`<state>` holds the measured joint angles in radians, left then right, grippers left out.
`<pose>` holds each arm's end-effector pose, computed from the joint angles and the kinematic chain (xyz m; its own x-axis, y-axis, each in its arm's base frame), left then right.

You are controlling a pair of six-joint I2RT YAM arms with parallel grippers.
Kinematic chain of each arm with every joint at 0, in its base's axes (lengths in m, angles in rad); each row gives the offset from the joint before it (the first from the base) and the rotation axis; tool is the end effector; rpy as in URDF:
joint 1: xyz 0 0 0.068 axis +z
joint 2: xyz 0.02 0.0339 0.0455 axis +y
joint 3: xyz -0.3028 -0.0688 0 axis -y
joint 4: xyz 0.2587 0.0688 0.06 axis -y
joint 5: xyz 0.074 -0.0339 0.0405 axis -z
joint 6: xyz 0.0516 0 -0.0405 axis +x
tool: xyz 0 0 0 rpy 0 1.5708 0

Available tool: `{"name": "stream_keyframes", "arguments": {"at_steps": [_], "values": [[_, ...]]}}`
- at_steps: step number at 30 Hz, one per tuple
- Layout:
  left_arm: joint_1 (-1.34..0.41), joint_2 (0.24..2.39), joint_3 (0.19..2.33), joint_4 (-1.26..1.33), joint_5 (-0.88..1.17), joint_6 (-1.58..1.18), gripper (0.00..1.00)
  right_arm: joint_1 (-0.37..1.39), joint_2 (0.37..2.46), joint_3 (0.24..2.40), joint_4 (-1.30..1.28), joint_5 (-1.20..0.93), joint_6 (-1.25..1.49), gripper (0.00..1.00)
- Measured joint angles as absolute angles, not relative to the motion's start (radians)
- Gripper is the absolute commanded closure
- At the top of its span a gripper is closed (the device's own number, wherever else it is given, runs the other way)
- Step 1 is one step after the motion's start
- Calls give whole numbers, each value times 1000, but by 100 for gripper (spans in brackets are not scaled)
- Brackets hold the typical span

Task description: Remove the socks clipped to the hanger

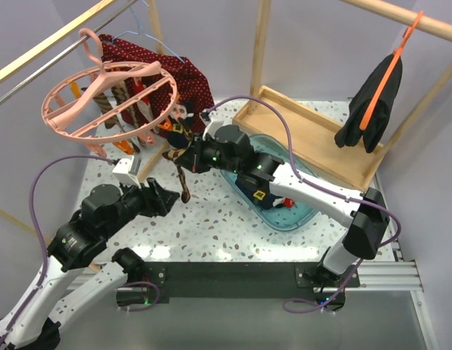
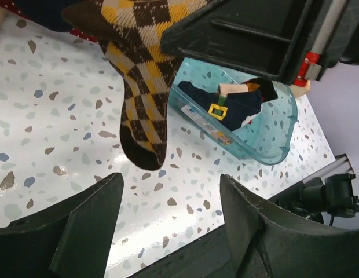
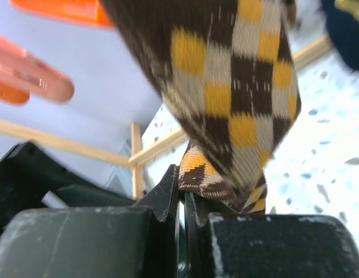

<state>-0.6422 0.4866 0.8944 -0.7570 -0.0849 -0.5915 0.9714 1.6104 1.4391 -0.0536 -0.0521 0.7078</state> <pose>0.0698 -0.0467 0.3699 -0.5246 -0.3014 -0.7962 0.2897 0.8162 -0.4999 0.2344 0.3479 0.4031 -0.6503 0.1991 -0.7331 -0.5665 0.5159 0.6426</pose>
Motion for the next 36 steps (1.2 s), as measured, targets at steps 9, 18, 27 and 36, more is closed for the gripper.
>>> {"name": "stream_keyframes", "arguments": {"at_steps": [9,18,27,36], "values": [[-642,535,866,-736,-56,-593,24,1036,1595,1439,-109,-97,787,100],[-642,535,852,-727,-57,-618,68,1080,1531,1439,-97,-101,834,100],[-642,524,852,-731,-60,-627,100,1101,1524,1429,-107,-97,835,69],[-642,484,852,-743,-52,-625,100,1095,1565,1520,-289,-4,617,41]]}}
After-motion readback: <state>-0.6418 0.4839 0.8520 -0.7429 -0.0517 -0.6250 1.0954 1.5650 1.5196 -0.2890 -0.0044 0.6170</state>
